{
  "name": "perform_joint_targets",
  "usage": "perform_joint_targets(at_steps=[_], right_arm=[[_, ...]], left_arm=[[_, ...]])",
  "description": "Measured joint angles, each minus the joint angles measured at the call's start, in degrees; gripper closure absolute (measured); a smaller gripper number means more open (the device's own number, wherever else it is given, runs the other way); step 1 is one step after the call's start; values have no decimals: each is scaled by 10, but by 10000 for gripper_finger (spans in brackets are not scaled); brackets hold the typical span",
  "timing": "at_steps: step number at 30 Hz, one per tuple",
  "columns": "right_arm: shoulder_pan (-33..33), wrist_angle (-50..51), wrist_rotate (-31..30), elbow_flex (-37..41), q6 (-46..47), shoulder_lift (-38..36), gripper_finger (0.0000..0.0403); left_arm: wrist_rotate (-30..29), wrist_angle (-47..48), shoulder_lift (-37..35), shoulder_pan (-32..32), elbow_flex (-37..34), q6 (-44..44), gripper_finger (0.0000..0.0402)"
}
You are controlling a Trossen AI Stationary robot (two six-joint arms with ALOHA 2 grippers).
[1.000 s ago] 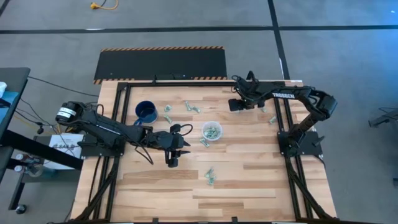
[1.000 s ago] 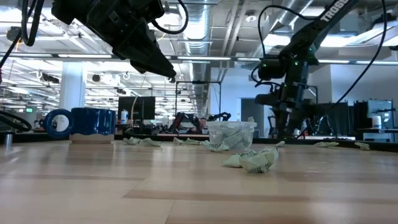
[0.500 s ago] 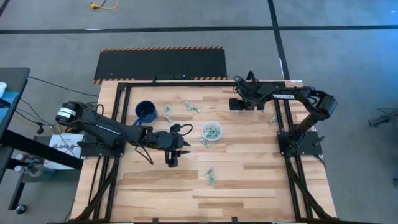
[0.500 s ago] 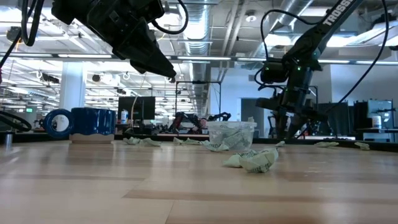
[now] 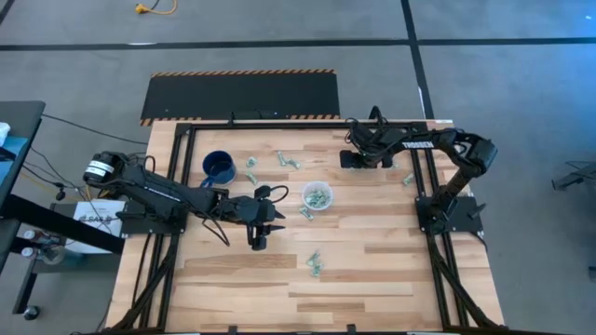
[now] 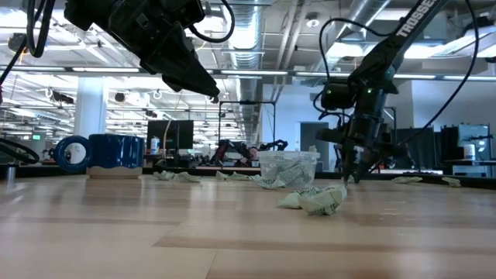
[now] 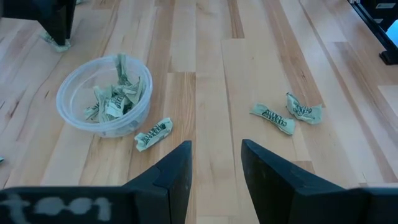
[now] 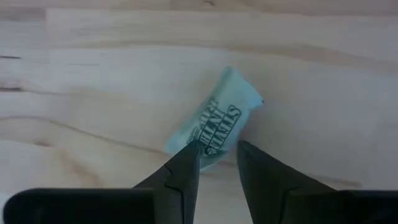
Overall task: Pick and place items into bin
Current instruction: Put the gray stevia packet into the transparent bin
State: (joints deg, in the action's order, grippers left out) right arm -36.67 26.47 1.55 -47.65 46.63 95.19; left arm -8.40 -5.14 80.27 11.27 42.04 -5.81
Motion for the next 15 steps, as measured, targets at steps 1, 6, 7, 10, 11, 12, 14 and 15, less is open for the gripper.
perform_joint_targets(at_steps=[1,6,7,10,11,12,14,15], right_arm=[[1,-4,-1,0,0,5,300],[-2,-8,0,-1,1,12,300],[-2,-10,-1,-1,0,12,300],[-1,-15,-3,0,0,13,300],[0,-16,-6,0,0,13,300],[1,-17,-11,0,-2,13,300],[5,-17,-17,0,-7,13,303],[5,-17,-18,0,-12,14,305]], left_arm=[[0,0,0,0,0,0,271],[0,0,0,0,0,0,271],[0,0,0,0,0,0,271],[0,0,0,0,0,0,271],[0,0,0,0,0,0,271],[0,0,0,0,0,0,271],[0,0,0,0,0,0,271],[0,0,0,0,0,0,271]])
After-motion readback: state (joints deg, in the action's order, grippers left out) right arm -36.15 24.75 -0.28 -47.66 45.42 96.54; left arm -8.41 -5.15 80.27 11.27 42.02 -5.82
